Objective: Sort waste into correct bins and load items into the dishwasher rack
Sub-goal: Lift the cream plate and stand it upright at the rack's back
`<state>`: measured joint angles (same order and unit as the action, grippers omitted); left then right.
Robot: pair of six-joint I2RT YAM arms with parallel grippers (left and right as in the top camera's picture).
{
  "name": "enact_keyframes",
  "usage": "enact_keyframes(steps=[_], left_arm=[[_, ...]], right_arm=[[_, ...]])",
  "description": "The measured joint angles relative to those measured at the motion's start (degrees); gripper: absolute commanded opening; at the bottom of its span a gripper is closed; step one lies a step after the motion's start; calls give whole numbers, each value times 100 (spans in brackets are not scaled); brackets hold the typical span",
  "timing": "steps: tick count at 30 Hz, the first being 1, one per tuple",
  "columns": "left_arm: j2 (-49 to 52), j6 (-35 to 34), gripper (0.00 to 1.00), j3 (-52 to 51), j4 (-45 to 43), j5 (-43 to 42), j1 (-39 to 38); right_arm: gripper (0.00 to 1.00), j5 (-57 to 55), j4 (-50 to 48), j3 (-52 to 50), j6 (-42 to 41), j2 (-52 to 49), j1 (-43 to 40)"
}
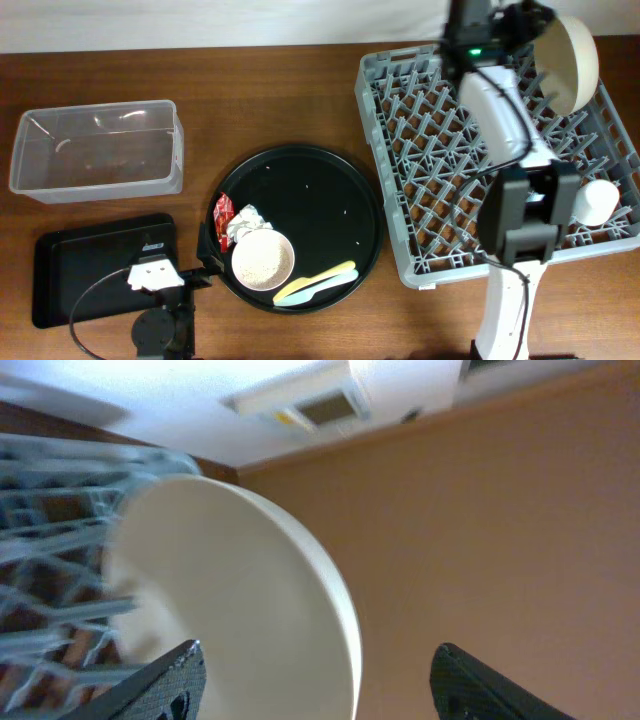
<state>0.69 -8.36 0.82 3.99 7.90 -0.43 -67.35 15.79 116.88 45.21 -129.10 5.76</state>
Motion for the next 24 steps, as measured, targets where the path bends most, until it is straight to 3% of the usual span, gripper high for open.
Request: enact_keyframes(steps=[7, 14, 24], left_arm=[[0, 0, 99, 0, 0, 0, 0], [0, 0, 99, 0, 0, 0, 0], [0, 0, 99, 0, 0, 0, 0]], right_arm=[[98, -581, -236, 0, -2, -2, 1268], [98, -931, -850, 0, -2, 140, 1777], [98, -1217, -734, 352, -341, 2518, 2413]])
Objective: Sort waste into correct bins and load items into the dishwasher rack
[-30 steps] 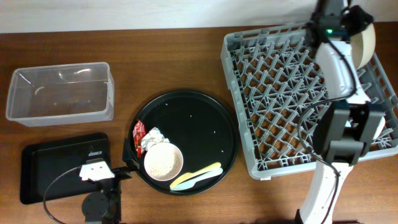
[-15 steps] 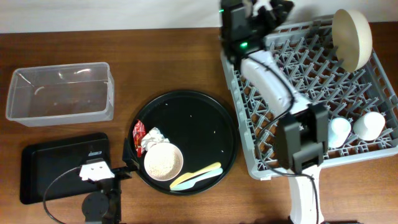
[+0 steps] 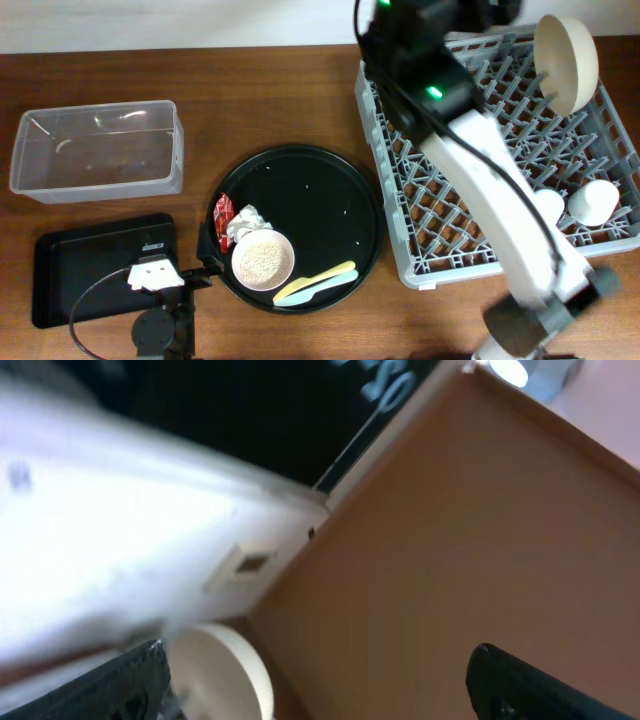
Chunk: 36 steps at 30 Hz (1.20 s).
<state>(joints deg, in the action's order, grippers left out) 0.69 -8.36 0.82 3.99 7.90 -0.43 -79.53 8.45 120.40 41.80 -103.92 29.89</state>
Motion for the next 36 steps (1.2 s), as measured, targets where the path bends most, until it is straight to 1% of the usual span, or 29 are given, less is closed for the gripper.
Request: enact_keyframes(steps=[2, 4, 6, 8, 10, 13, 18, 20, 25, 28, 31, 33, 35, 36], left_arm=[[0, 0, 99, 0, 0, 0, 0], [0, 0, 99, 0, 0, 0, 0], [0, 0, 99, 0, 0, 0, 0], [0, 0, 99, 0, -2, 0, 0], [0, 0, 99, 0, 2, -2, 0], [-2, 0, 99, 0, 0, 0, 0], [0, 0, 100, 0, 0, 0, 0], [0, 0, 99, 0, 0, 0, 0], [0, 0, 99, 0, 0, 0, 0], [0, 0, 99, 0, 0, 0, 0], [0, 0, 99, 0, -2, 0, 0], [0, 0, 99, 0, 0, 0, 0], [0, 0, 99, 0, 0, 0, 0], [0, 0, 99, 0, 0, 0, 0]], right_arm=[[98, 74, 186, 72, -310, 470, 236], [99, 304, 315, 98, -562, 710, 417], [98, 778, 490, 101, -741, 817, 595], [98, 1362, 918, 98, -1001, 839, 835], [98, 2065, 1978, 76, -1545, 881, 1054], [98, 3735, 3851, 37, -2708, 951, 1182], [98, 5884, 5700, 20, -4286, 957, 883], [98, 6295, 6116, 13, -4645, 946, 769], [99, 7101, 6822, -79, -5101, 719, 608], [100, 7637, 6846, -293, -5226, 378, 592], [95, 7928, 6830, -496, -5246, 31, 586], [96, 8102, 6900, -603, -5204, -245, 549], [95, 8365, 7079, -649, -4889, -490, 483], [93, 8572, 7259, -649, -4647, -608, 448]])
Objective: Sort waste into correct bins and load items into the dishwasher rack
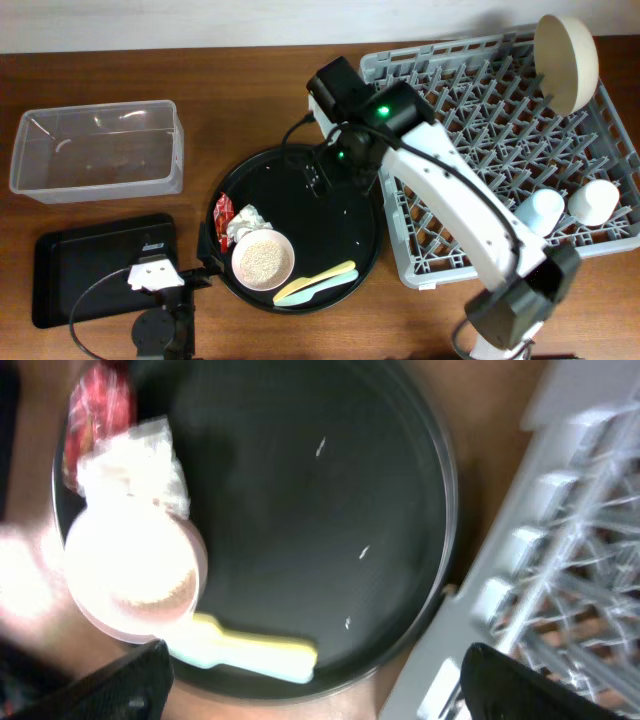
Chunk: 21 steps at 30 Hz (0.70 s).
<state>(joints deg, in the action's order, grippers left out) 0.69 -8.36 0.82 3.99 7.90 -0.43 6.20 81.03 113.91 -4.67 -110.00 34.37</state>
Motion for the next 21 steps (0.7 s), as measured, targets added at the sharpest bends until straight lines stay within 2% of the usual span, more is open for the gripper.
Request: enact_keyframes(steps=[5, 9, 13, 16, 21], left_arm=[[0, 0, 99, 0, 0, 0, 0], [0, 0, 99, 0, 0, 0, 0], [-2, 0, 99, 0, 0, 0, 0], [0, 0, 99, 0, -2, 0, 0], [0, 0, 99, 0, -2, 0, 0]], right_arm=[[92, 625, 634, -125, 1298, -278, 2], [91, 802, 704, -629, 2243, -278, 219], [91, 848, 393, -1622, 2614, -278, 487], [86, 844, -118, -2439, 2763, -297, 671], [87, 846, -1012, -2614, 2382, -321, 616]])
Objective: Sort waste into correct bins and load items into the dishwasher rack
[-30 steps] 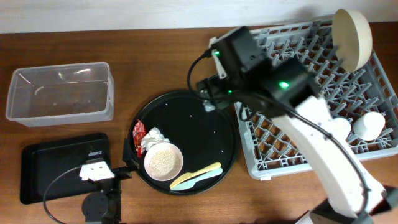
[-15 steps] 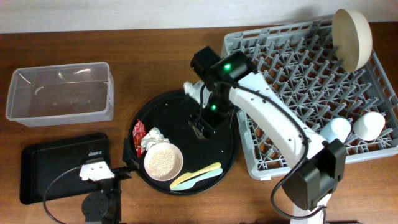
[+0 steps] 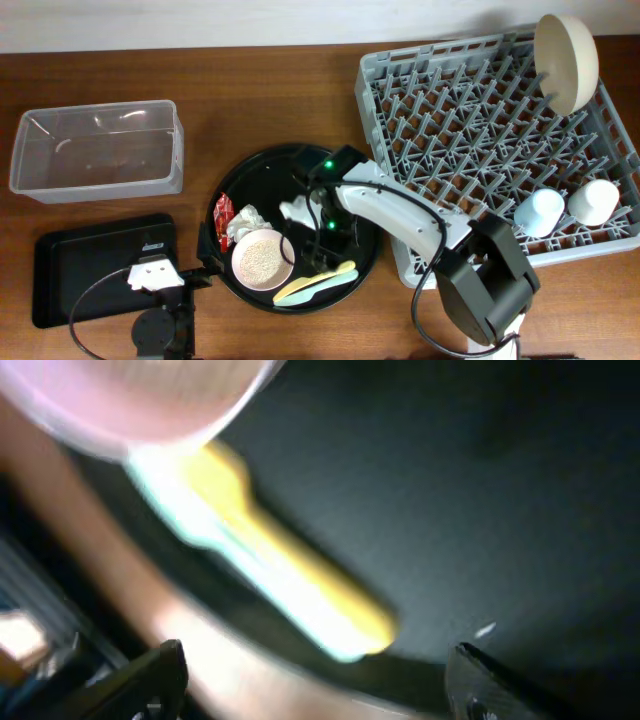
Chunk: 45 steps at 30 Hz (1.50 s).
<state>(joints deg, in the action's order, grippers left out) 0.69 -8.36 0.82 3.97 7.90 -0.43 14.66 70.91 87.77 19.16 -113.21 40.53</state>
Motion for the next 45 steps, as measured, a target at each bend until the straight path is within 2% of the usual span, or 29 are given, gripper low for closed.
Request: enact_keyframes(steps=[4, 10, 12, 14, 18, 21, 25, 28, 32, 41, 45], left_arm=[[0, 0, 99, 0, 0, 0, 0], [0, 0, 99, 0, 0, 0, 0], [0, 0, 99, 0, 0, 0, 0], [0, 0, 99, 0, 0, 0, 0], [0, 0, 99, 0, 2, 0, -2], [0, 0, 99, 0, 0, 0, 0], [0, 0, 99, -4, -61, 0, 0], [-2, 0, 99, -17, -433, 0, 0], [-2, 0, 99, -17, -413, -149, 0], [0, 0, 99, 22, -380, -1322, 4], [275, 4, 99, 741, 503, -1279, 4]], right_arm=[[88, 7, -424, 459, -560, 0, -538], [87, 245, -413, 1591, -968, 146, -1515], [87, 243, -413, 1725, -1126, 223, -1600], [91, 243, -501, 1912, -1464, 251, -1685], [93, 144, -719, 2321, -1899, 304, -1923], [100, -184, -793, 2747, -2155, 651, -2157], [98, -579, -1019, 3309, -2306, 1650, -2286], [98, -739, -1095, 3456, -2343, 2350, -2282], [98, -846, -1069, 3541, -2354, 2813, -2282], [98, -927, -999, 3484, -2367, 2365, -2282], [98, -929, -992, 3484, -2367, 2345, -2282]])
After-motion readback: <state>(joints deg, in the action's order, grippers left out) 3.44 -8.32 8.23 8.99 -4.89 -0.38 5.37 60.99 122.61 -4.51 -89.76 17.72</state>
